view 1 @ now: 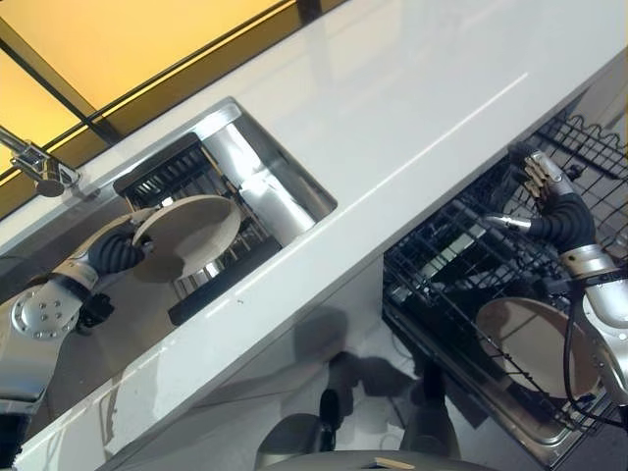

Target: Pick up plates and place into dishwasher.

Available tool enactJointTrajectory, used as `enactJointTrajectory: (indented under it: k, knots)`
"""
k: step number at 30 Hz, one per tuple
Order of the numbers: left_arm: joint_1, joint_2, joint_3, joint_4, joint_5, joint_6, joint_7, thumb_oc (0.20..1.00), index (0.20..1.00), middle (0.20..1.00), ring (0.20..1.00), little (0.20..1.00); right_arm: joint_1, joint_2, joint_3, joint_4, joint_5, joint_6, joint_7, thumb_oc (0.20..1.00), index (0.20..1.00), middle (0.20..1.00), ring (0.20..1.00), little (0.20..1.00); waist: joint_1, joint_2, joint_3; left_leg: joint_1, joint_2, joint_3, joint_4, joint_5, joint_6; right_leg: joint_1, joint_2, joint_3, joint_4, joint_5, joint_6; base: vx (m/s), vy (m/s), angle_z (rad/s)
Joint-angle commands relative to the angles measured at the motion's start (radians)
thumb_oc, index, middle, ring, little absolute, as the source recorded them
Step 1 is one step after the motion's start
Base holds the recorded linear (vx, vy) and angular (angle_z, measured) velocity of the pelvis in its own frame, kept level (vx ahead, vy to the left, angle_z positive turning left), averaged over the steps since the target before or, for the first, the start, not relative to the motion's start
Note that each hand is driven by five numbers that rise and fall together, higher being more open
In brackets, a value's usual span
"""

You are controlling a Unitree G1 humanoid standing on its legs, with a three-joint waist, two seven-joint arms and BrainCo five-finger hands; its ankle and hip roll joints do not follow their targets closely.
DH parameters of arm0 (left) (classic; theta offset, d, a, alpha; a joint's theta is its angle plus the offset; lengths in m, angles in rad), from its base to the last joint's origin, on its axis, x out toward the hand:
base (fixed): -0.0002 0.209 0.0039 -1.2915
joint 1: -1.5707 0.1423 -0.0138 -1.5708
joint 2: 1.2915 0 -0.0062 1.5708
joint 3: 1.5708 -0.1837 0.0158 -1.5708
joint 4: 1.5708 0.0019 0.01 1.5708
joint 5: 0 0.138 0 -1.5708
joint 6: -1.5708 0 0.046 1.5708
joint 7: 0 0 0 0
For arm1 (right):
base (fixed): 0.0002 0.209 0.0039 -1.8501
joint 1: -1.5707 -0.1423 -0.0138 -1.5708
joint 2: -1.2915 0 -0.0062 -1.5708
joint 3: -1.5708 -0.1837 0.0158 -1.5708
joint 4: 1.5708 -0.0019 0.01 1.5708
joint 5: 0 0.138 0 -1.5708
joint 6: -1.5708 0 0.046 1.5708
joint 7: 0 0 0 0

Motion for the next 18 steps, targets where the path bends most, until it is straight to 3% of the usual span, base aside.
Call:
enactJointTrajectory:
  k: [1,5,10,18]
  knots:
    - [0.037,0.044,0.113,0.015,0.064,-0.065,0.151,0.2,0.2,0.2,0.2,0.2,0.009,0.01,-0.03,-0.092,-0.026,-0.08,-0.008,1.0,1.0,1.0,1.0,1.0,0.032,-0.037,-0.084,-0.055,0.021,-0.062,-0.026,0.075,-0.001,0.063,-0.061,-0.014,0.106,-0.107,0.04,-0.06,-0.074,-0.01]
    - [0.058,0.014,0.161,0.026,0.063,-0.124,0.305,0.2,0.2,0.2,0.2,0.2,0.015,0.034,-0.024,-0.1,-0.038,-0.087,-0.033,1.0,1.0,1.0,1.0,1.0,0.038,-0.047,-0.101,-0.043,0.032,-0.063,-0.04,0.077,-0.006,0.069,-0.053,-0.018,0.098,-0.111,0.042,-0.04,-0.093,0.05]
    - [0.08,-0.017,0.22,0.011,0.081,-0.208,0.426,0.2,0.2,0.2,0.2,0.2,0.032,0.061,-0.028,-0.106,-0.056,-0.107,-0.073,1.0,1.0,1.0,1.0,1.0,0.04,-0.064,-0.122,-0.027,0.051,-0.057,-0.059,0.083,-0.015,0.082,-0.037,-0.024,0.085,-0.119,0.043,-0.06,-0.101,0.05]
    - [0.095,-0.018,0.261,0.001,0.08,-0.269,0.462,0.2,0.2,0.2,0.2,0.2,0.085,0.078,-0.085,-0.095,-0.062,-0.089,-0.161,1.0,1.0,1.0,1.0,1.0,0.021,-0.076,-0.152,0.001,0.076,-0.049,-0.084,0.09,-0.024,0.095,-0.006,-0.021,0.097,-0.144,0.035,-0.06,-0.098,-0.02]
